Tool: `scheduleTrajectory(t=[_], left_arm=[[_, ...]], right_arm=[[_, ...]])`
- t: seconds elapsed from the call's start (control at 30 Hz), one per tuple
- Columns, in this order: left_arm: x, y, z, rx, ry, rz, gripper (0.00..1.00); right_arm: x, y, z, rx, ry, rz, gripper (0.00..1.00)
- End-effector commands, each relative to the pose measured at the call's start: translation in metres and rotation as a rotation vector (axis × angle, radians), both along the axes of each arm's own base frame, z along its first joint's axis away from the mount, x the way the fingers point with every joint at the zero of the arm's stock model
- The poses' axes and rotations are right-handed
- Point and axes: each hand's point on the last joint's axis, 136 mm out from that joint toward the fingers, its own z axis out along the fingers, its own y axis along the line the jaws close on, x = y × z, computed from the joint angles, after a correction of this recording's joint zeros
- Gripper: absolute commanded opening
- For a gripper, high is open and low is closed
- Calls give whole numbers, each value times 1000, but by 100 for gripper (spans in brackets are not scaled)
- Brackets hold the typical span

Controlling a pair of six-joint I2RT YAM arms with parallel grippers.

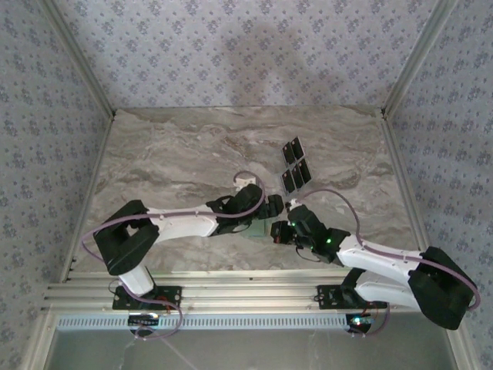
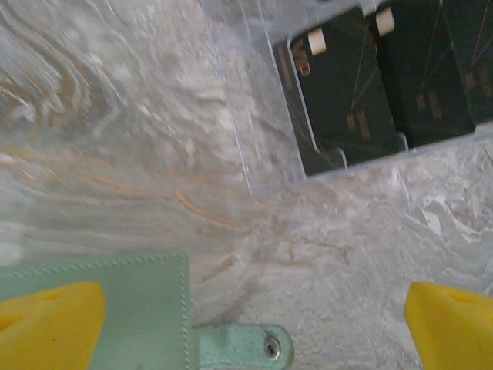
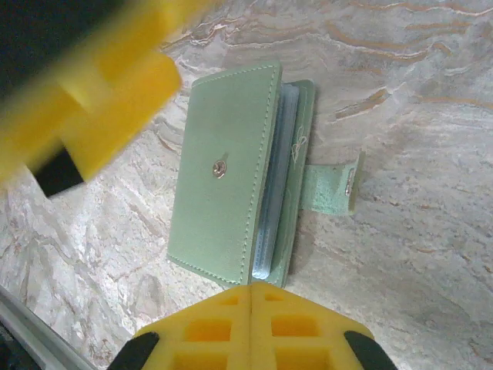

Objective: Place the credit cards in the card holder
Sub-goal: Close the card holder at the center of the table, then close the button on the card holder.

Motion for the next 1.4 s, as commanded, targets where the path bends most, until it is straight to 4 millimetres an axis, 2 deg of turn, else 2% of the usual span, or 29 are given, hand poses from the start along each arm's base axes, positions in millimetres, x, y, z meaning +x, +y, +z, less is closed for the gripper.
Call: scheduleTrajectory(t=[0.0, 0.07, 0.17, 0.3, 0.37, 0.43, 0.6, 0.77, 0.97, 1.37], left_arm=[[13, 26, 38, 30, -44, 21, 100], [15, 51, 38, 99, -18, 51, 100], [7, 82, 33, 231, 5, 58, 100], [-10, 114, 18, 381, 33, 23, 100], [-19, 122, 10, 410, 45, -5, 100], [-29, 127, 2, 412, 57, -34, 100], [-47, 117, -12, 359, 77, -112, 100], [-55, 101, -21, 356, 73, -159, 100], [-54, 89, -31, 383, 75, -181, 100], [-49, 88, -49, 460, 79, -181, 100]], right_arm=[[9, -4, 14, -21, -27, -31, 0], [11, -12, 13, -51, -5, -53, 0], [16, -26, 14, -95, 29, -89, 2], [22, -45, 15, -165, 92, -135, 21], [23, -49, 17, -189, 119, -143, 31], [24, -53, 17, -223, 141, -138, 35], [28, -52, 19, -284, 177, -112, 40], [31, -47, 16, -321, 209, -92, 42], [35, -41, 12, -346, 223, -71, 42], [38, -34, 1, -366, 241, -51, 42]])
